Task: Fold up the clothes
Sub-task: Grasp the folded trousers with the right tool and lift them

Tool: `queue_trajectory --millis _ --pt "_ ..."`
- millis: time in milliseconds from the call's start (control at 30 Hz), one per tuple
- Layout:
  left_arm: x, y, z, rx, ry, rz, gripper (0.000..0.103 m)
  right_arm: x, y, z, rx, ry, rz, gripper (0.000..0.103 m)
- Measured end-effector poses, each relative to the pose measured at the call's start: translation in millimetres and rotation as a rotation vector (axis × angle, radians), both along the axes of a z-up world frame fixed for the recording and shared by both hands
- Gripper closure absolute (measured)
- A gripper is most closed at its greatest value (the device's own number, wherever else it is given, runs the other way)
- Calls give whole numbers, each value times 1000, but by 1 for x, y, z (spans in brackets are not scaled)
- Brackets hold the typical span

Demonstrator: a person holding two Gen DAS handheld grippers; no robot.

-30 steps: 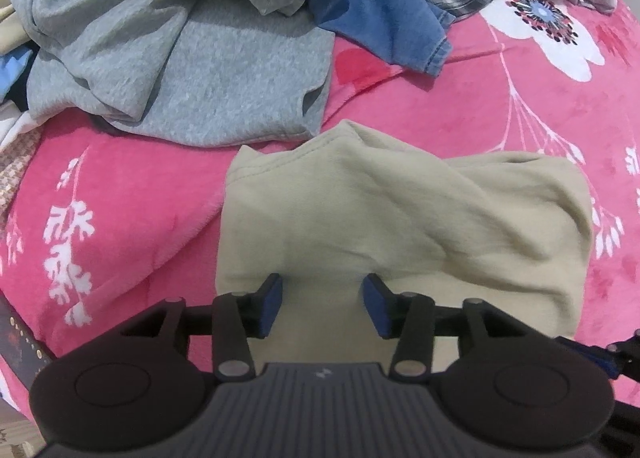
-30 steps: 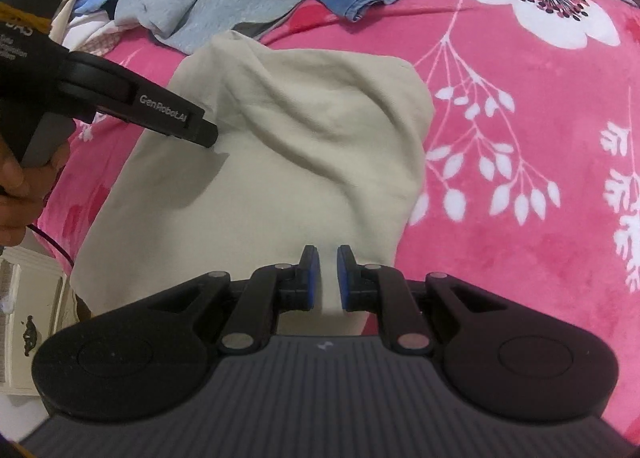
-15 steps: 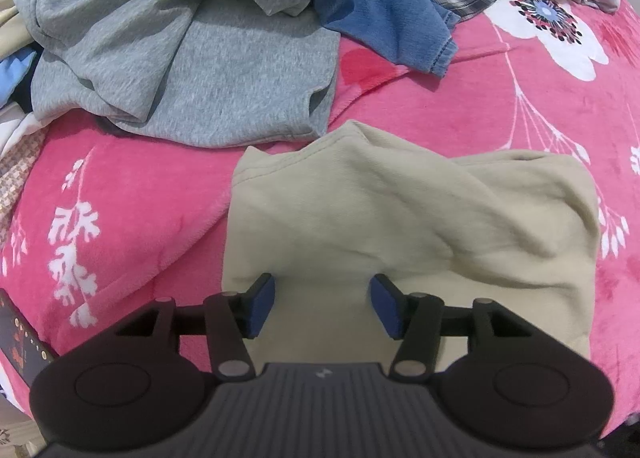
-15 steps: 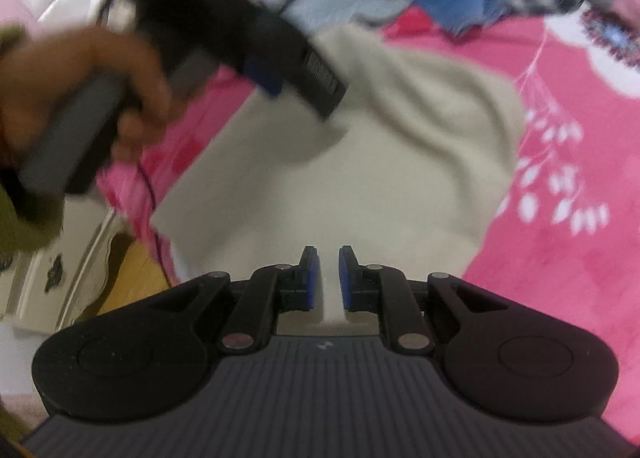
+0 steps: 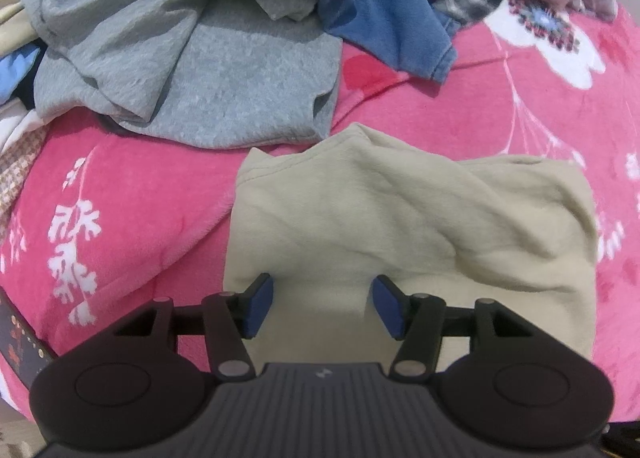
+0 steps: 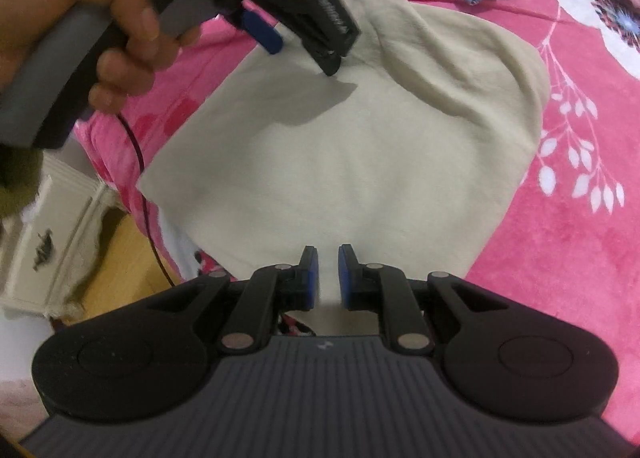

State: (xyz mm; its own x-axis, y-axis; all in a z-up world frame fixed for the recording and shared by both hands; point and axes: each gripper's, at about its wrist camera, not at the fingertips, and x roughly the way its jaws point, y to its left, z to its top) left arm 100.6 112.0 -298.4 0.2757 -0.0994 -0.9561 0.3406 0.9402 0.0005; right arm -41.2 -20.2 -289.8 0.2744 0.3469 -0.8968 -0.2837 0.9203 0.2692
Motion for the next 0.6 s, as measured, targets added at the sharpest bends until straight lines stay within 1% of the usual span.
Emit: queue_trajectory --millis 33,100,133,167,200,233,300,367,400,467,533,600 --pt "-2 7 6 -46 -16 2 45 2 -11 5 56 -1 -41 92" --pt "-8 30 13 -144 -43 18 36 5 -39 17 153 -38 -142 91" --pt "-10 42 11 -182 -28 23 29 8 -58 18 182 -45 -218 89" --pt "-12 54 9 -220 -12 29 24 11 -78 20 211 -53 -294 81" --pt "-14 67 7 -258 3 34 23 13 -97 22 240 -61 -371 75" --pt "-15 78 3 -294 30 42 23 16 -113 16 283 -46 -417 65" --pt "-13 99 -14 -372 129 74 23 20 -143 5 371 -15 -508 53" --pt "-13 114 -29 -452 198 108 23 26 -164 -13 459 13 -580 48" --pt "-13 119 -35 -487 216 113 24 29 -171 -22 501 27 -611 45" --pt "-12 122 -42 -529 223 93 24 35 -183 -40 587 57 -671 42" --pt "-9 120 -46 -562 233 58 24 37 -181 -54 636 76 -692 39" --pt "-7 116 -49 -579 251 36 23 39 -175 -67 687 106 -698 36"
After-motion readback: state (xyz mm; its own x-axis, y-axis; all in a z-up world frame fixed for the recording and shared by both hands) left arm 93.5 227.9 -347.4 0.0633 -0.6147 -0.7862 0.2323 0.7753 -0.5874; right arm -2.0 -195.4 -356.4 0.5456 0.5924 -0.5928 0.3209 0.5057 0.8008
